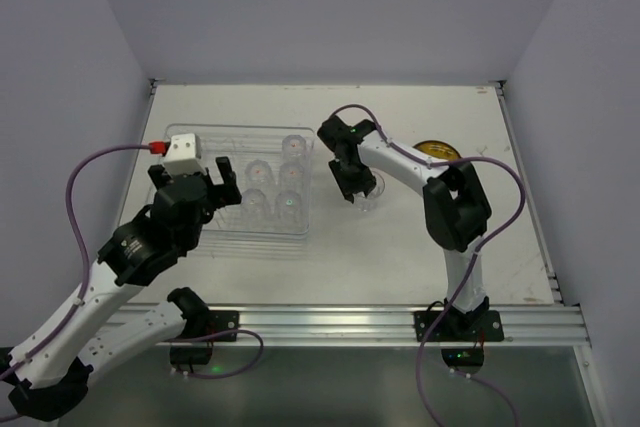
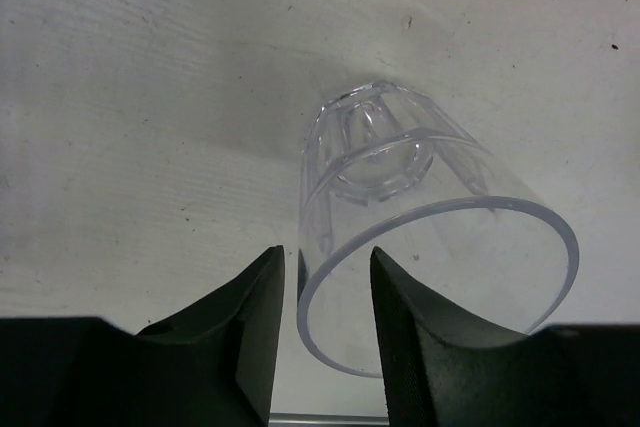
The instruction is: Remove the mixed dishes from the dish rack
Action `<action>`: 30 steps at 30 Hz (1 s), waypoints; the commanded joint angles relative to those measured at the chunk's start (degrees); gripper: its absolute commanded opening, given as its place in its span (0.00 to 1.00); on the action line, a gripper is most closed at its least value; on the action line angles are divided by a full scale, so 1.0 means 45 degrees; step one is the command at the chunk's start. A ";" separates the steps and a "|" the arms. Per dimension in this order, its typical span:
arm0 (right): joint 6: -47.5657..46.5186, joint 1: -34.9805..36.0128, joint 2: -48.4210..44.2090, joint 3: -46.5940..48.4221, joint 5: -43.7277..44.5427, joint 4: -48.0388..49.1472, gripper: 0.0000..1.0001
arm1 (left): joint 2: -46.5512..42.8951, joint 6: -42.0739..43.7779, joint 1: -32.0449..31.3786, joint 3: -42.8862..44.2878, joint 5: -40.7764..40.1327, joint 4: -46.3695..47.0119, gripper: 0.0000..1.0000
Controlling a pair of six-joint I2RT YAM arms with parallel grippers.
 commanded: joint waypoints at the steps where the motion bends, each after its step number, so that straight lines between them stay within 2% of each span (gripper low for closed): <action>1: 0.0127 0.0155 -0.0935 0.0432 0.0451 -0.0462 0.43 | 0.0522 0.0278 0.0056 -0.0043 -0.0125 0.0189 1.00; 5: 0.0264 0.0174 -0.2635 0.0529 0.0410 -0.0618 0.53 | 0.1752 0.0686 0.0270 0.0364 0.0361 0.0443 1.00; 8: 0.0497 0.0155 -0.4567 0.0220 0.0662 -0.0698 0.66 | 0.3022 0.1097 0.1419 0.1009 0.1648 0.0267 1.00; 9: 0.0537 0.0136 -0.5114 0.0024 0.0761 -0.0600 0.75 | 0.3604 0.1292 0.2603 0.1301 0.2369 0.0364 1.00; 10: 0.0615 0.0135 -0.6241 -0.0210 0.0897 -0.0425 0.81 | 0.3958 0.1700 0.3195 0.1420 0.3671 0.0558 1.00; 11: 0.0732 0.0135 -0.6813 -0.0812 0.1015 0.0137 0.85 | 0.4329 0.1762 0.3916 0.1634 0.4071 0.0560 1.00; 12: 0.0772 0.0135 -0.7399 -0.1243 0.0977 0.0530 0.95 | 0.5184 0.1878 0.4116 0.2081 0.4462 0.0560 1.00; 13: 0.0811 0.0135 -0.8043 -0.1731 0.0919 0.1056 0.99 | 0.5676 0.2034 0.4196 0.2395 0.4988 0.0367 1.00; 17: 0.1317 0.0135 -1.1690 -0.5377 0.0412 0.4158 0.99 | 0.7416 0.2426 0.4216 0.3257 0.6202 0.0540 1.00; 20: 0.1805 0.0135 -1.2812 -0.6983 0.0254 0.4712 0.99 | 0.8335 0.2602 0.4216 0.3374 0.6673 0.1009 1.00; 26: 0.2041 0.0135 -1.4415 -0.8608 -0.0273 0.4830 0.99 | 0.9918 0.2953 0.4216 0.3512 0.7003 0.1009 1.00; 30: 0.2042 0.0135 -1.5040 -0.8962 -0.0682 0.4967 0.99 | 1.0737 0.3032 0.4216 0.3511 0.7200 0.1048 1.00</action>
